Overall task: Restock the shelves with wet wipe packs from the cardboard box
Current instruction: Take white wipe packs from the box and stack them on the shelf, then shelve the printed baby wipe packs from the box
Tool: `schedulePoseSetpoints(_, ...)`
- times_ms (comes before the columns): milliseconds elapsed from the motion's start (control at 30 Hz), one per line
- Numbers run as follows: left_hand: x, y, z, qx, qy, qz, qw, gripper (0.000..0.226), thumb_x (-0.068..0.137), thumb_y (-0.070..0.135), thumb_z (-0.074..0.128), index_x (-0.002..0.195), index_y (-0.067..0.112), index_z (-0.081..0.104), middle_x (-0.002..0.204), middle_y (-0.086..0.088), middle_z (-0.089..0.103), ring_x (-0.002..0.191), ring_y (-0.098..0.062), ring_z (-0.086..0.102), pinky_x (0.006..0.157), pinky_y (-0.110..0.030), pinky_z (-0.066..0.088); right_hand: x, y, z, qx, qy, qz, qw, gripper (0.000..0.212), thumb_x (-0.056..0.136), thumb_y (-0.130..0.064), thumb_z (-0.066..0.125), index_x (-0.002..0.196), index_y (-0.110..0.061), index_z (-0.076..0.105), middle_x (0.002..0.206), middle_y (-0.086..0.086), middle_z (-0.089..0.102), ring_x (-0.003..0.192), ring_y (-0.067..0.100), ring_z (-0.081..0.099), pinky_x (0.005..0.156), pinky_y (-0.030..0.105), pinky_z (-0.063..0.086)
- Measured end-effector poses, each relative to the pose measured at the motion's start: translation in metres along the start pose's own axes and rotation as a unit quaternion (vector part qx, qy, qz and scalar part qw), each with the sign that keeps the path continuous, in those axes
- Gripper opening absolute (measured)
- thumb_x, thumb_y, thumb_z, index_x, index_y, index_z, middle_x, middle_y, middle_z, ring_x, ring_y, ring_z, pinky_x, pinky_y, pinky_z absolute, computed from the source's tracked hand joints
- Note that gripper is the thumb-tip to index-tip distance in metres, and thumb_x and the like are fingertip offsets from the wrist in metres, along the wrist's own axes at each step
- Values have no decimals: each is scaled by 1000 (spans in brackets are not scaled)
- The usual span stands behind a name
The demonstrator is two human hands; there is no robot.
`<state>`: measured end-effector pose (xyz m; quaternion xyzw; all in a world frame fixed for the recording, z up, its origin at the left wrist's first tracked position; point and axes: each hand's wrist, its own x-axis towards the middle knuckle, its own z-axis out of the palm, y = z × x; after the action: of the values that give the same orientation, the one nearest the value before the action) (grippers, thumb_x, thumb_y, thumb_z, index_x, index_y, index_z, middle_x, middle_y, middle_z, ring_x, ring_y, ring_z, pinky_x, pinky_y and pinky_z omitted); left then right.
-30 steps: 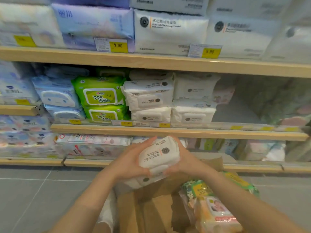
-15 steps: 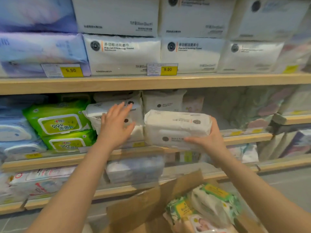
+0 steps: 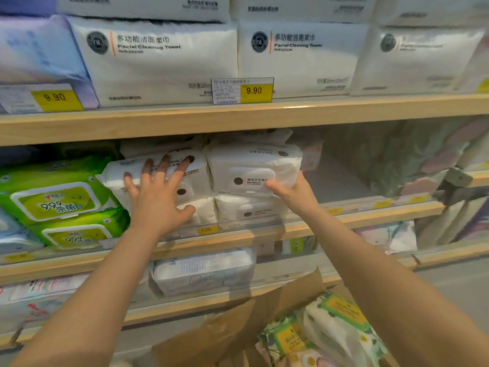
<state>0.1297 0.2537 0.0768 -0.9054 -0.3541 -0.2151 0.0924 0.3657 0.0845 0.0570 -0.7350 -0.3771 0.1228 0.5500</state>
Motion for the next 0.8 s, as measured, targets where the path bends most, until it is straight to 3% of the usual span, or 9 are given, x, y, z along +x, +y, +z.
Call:
schedulePoseSetpoints(133, 2, -2, -8, -11, -49, -1, 999, 89, 74, 49, 65, 147, 41, 14, 155, -6, 19, 141, -34, 12, 107, -63, 5, -9, -7, -13, -35, -37, 5, 999, 29, 81, -34, 72, 106, -26, 61, 101, -9, 67, 92, -3, 62, 81, 21, 53)
schedulePoseSetpoints(200, 2, -1, -14, -28, -49, -3, 998, 82, 77, 41, 65, 146, 34, 23, 152, -9, 24, 140, -34, 17, 107, -64, 7, -16, -11, -27, -59, -43, 49, 996, 61, 77, -47, 71, 127, -20, 49, 127, 0, 56, 118, 12, 53, 97, 29, 47)
schedulePoseSetpoints(267, -6, 6, -18, -49, -13, 6, 999, 73, 78, 31, 68, 142, 21, 35, 143, -15, 35, 134, -33, 26, 106, -67, 8, -33, -17, -47, -115, -44, 87, 989, 93, 78, -56, 66, 149, -16, 21, 152, 2, 29, 139, 18, 30, 110, 34, 30)
schedulePoseSetpoints(333, -21, 23, -19, -87, 14, 21, 996, 67, 78, 23, 68, 138, 13, 40, 140, -16, 38, 134, -32, 28, 107, -66, 5, -57, -11, -68, -147, -54, 89, 984, 92, 82, -52, 63, 151, -18, 13, 157, 0, 18, 142, 18, 22, 112, 34, 25)
schedulePoseSetpoints(400, -44, 47, -15, -134, 18, 51, 990, 63, 81, 23, 66, 138, 13, 42, 145, -14, 35, 137, -31, 26, 109, -62, 2, -89, 2, -89, -164, -73, 98, 979, 88, 82, -48, 64, 150, -19, 16, 156, 1, 20, 142, 17, 23, 112, 35, 26)
schedulePoseSetpoints(500, -84, 87, -2, -178, 16, 116, 977, 60, 81, 31, 56, 137, 16, 43, 146, -11, 37, 135, -29, 30, 112, -59, 11, -139, 36, -110, -218, -112, 124, 961, 86, 82, -47, 65, 149, -17, 21, 154, 3, 26, 140, 18, 27, 110, 32, 27)
schedulePoseSetpoints(633, -150, 137, 26, -293, -140, 104, 940, 60, 88, 31, 58, 143, 25, 34, 151, 2, 28, 139, -17, 21, 115, -37, 16, -196, 91, -113, -262, -150, 217, 928, 92, 76, -52, 70, 147, -16, 25, 150, 7, 31, 136, 22, 32, 109, 35, 31)
schedulePoseSetpoints(800, -229, 187, 79, -281, -328, 139, 891, 73, 84, 49, 57, 146, 31, 22, 151, 10, 23, 140, -9, 16, 113, -28, 13, -225, 131, -92, -314, -188, 275, 889, 99, 69, -53, 75, 147, -22, 21, 147, 7, 31, 133, 26, 30, 108, 40, 33)
